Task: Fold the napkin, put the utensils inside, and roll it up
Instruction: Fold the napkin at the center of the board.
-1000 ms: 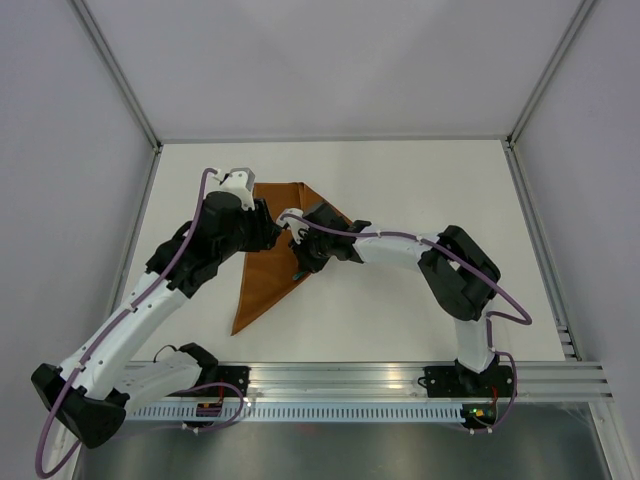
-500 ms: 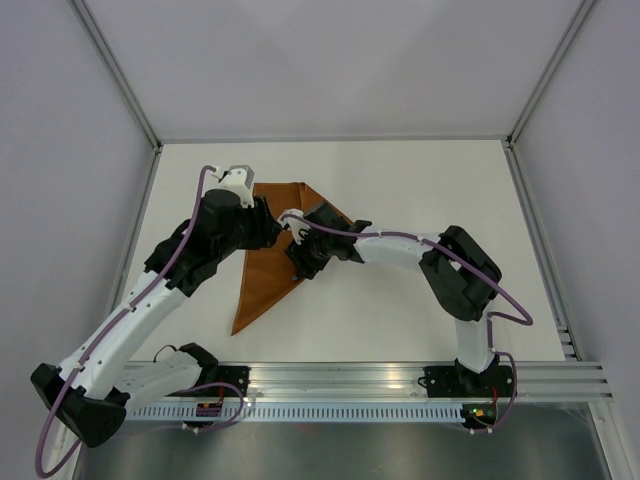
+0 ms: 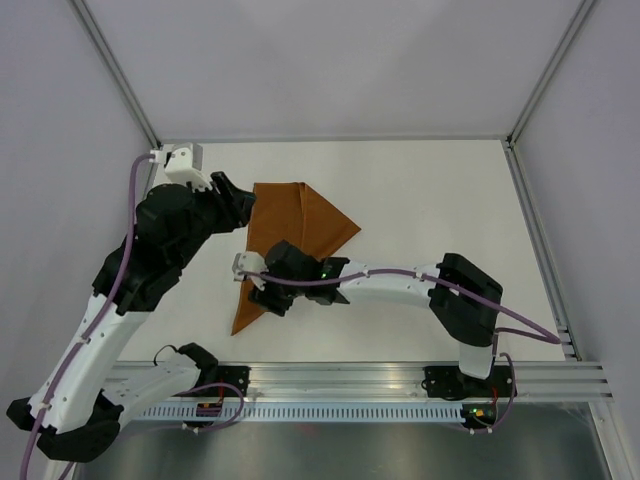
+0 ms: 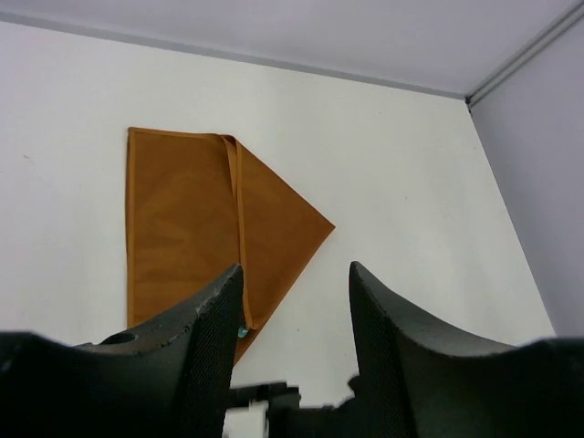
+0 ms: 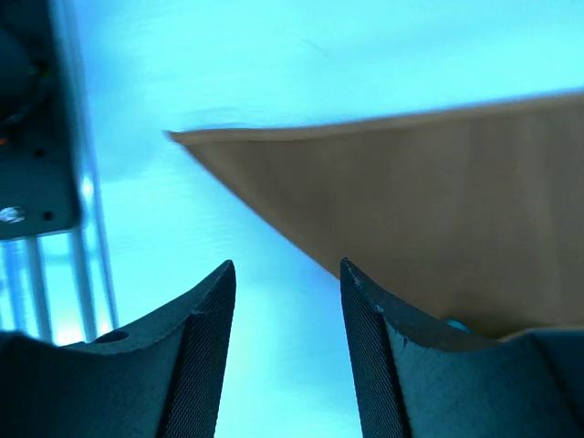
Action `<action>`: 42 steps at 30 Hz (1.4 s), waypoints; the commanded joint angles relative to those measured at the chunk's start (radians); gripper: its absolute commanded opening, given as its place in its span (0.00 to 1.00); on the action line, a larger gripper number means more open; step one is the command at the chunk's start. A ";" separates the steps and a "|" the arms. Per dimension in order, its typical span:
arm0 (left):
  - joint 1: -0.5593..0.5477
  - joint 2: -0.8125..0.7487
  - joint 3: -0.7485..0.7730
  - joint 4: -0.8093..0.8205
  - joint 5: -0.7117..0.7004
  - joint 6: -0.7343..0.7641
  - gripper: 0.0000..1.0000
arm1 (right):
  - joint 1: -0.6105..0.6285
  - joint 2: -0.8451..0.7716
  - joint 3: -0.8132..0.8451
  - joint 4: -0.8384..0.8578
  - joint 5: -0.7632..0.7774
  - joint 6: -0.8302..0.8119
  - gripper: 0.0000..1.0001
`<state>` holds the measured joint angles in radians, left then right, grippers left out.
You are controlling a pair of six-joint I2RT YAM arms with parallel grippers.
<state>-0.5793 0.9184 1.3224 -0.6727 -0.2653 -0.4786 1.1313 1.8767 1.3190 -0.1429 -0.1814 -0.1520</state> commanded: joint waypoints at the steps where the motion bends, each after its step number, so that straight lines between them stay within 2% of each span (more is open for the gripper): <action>1: -0.002 -0.042 0.040 -0.086 -0.080 -0.037 0.56 | 0.082 -0.044 -0.032 0.098 0.062 -0.089 0.56; 8: -0.002 -0.133 0.020 -0.166 -0.141 -0.075 0.56 | 0.192 -0.034 -0.158 0.298 0.122 -0.250 0.54; 18: -0.002 -0.188 -0.022 -0.191 -0.157 -0.104 0.56 | 0.300 0.073 -0.176 0.515 0.250 -0.400 0.53; 28: -0.002 -0.197 -0.037 -0.192 -0.149 -0.103 0.56 | 0.323 0.200 -0.138 0.618 0.307 -0.469 0.51; 42: -0.002 -0.207 -0.049 -0.208 -0.147 -0.104 0.56 | 0.329 0.277 -0.106 0.680 0.321 -0.501 0.43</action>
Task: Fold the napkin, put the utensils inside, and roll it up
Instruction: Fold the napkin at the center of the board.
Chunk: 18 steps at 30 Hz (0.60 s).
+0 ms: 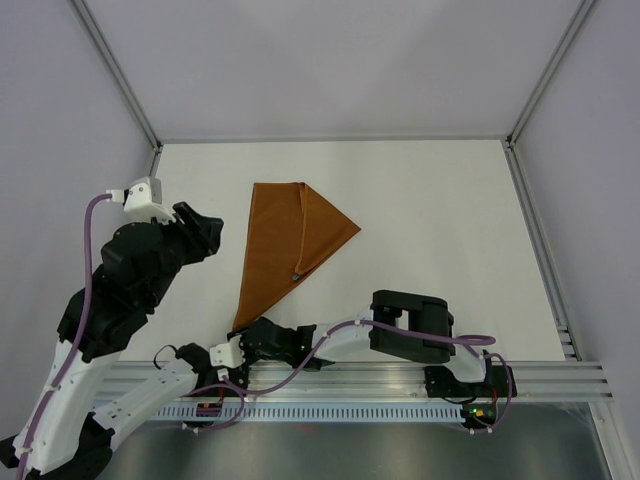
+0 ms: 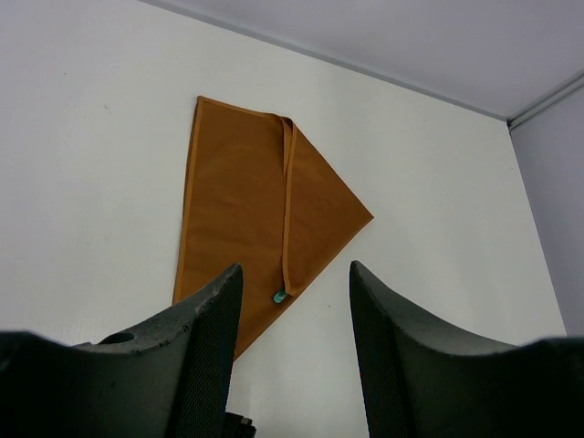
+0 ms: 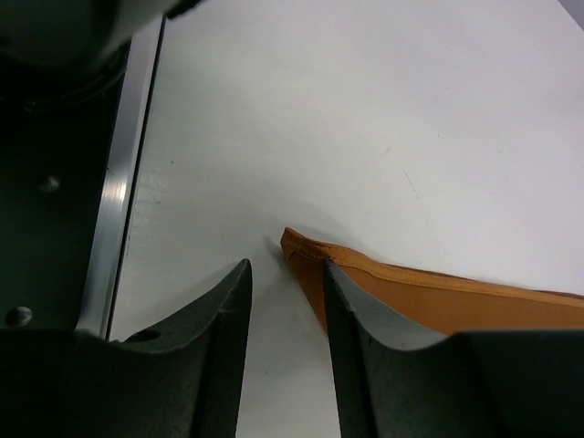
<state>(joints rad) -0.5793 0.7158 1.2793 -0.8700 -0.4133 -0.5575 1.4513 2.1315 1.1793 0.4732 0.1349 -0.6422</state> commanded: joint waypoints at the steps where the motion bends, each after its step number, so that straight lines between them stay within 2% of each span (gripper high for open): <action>1: -0.002 -0.003 -0.008 -0.011 0.001 -0.024 0.56 | 0.009 0.024 0.036 0.067 0.008 -0.013 0.42; 8: -0.002 0.011 -0.014 -0.011 0.005 -0.028 0.55 | 0.007 0.038 0.025 0.088 0.011 -0.013 0.35; 18: -0.002 0.022 -0.024 -0.004 0.011 -0.028 0.55 | 0.009 0.039 0.005 0.096 0.014 -0.017 0.14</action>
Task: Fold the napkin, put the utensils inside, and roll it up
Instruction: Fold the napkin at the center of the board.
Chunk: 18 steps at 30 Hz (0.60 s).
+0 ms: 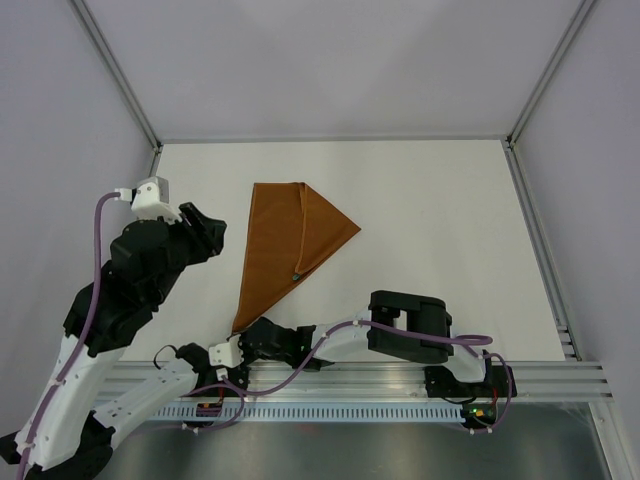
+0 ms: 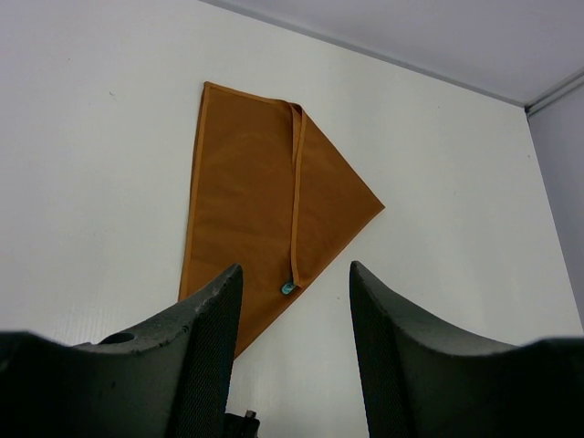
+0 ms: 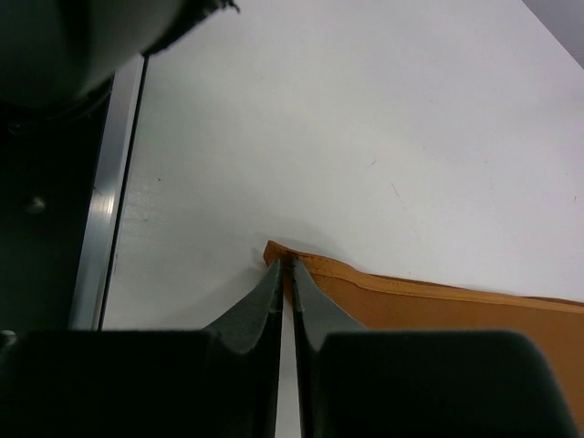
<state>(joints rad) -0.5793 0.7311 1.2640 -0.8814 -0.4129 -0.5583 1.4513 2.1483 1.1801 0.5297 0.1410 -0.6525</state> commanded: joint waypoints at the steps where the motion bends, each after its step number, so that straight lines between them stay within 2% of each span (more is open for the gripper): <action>1: -0.002 0.005 -0.012 0.007 0.011 -0.029 0.55 | 0.009 0.024 0.004 0.039 0.011 -0.007 0.13; 3: -0.002 0.005 -0.018 0.007 0.014 -0.029 0.55 | 0.007 0.025 0.006 0.039 0.012 -0.004 0.08; 5: -0.002 0.004 -0.021 0.010 0.017 -0.029 0.55 | 0.009 0.022 0.006 0.035 0.014 -0.007 0.13; 6: -0.002 0.002 -0.026 0.012 0.020 -0.031 0.55 | 0.009 0.021 0.006 0.035 0.014 -0.007 0.22; 9: -0.002 -0.001 -0.031 0.012 0.020 -0.032 0.55 | 0.007 0.010 -0.005 0.038 0.012 -0.010 0.29; 12: -0.002 -0.001 -0.032 0.015 0.022 -0.031 0.56 | 0.009 0.005 -0.005 0.032 0.009 -0.010 0.34; 18: -0.002 -0.001 -0.034 0.018 0.023 -0.028 0.56 | 0.007 0.033 0.013 0.029 0.012 -0.016 0.37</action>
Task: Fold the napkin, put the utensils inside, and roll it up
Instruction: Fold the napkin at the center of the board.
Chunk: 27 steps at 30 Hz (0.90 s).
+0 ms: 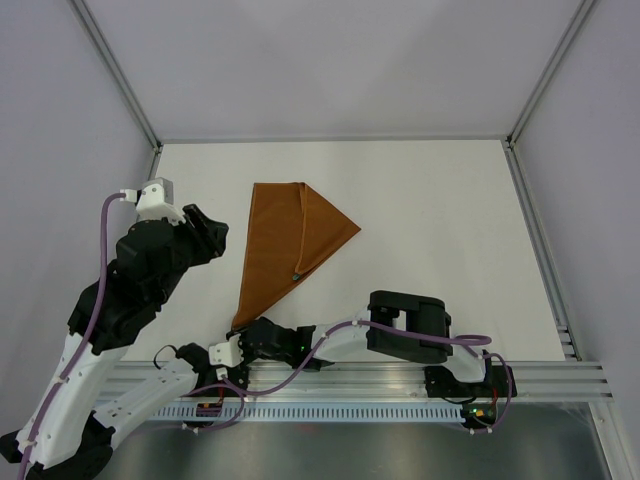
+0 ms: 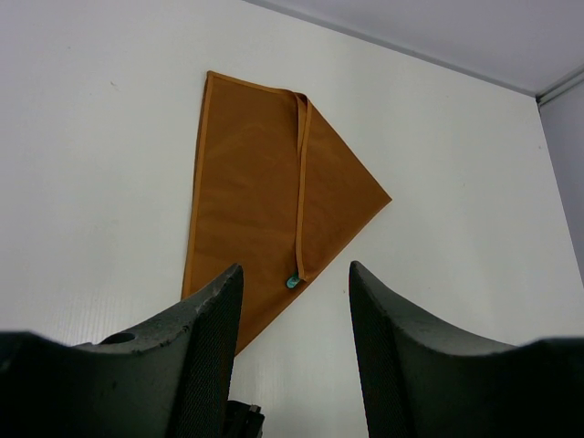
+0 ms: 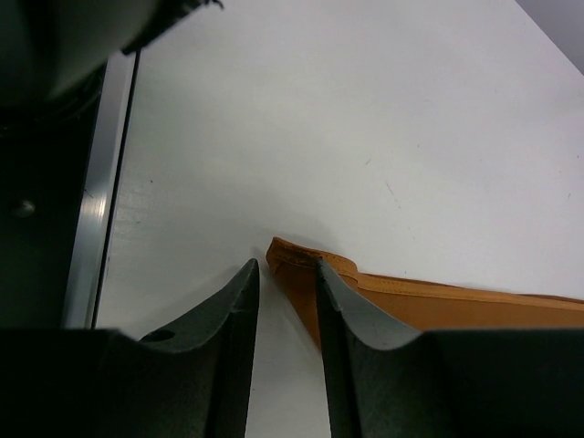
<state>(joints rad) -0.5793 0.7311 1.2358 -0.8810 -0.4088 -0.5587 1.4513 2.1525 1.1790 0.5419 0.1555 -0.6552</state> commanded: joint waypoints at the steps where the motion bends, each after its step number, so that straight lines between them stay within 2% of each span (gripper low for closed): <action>1: -0.002 -0.001 -0.006 0.016 0.019 -0.026 0.56 | 0.009 0.032 0.018 0.015 -0.005 -0.014 0.38; 10: -0.002 0.004 -0.006 0.016 0.019 -0.020 0.56 | 0.007 0.075 0.042 0.024 0.006 -0.023 0.41; 14: -0.002 0.005 -0.007 0.017 0.021 -0.018 0.56 | 0.009 0.084 0.039 0.030 0.013 -0.026 0.28; 20: -0.002 0.010 -0.009 0.024 0.030 -0.015 0.56 | 0.007 0.089 0.025 0.041 0.026 -0.034 0.15; 27: -0.002 0.021 -0.009 0.031 0.036 -0.017 0.55 | 0.000 0.075 0.018 0.043 0.032 -0.035 0.07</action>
<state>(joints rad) -0.5793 0.7422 1.2289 -0.8795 -0.3977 -0.5587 1.4433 2.2063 1.2057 0.6140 0.1867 -0.6559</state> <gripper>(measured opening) 0.555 0.084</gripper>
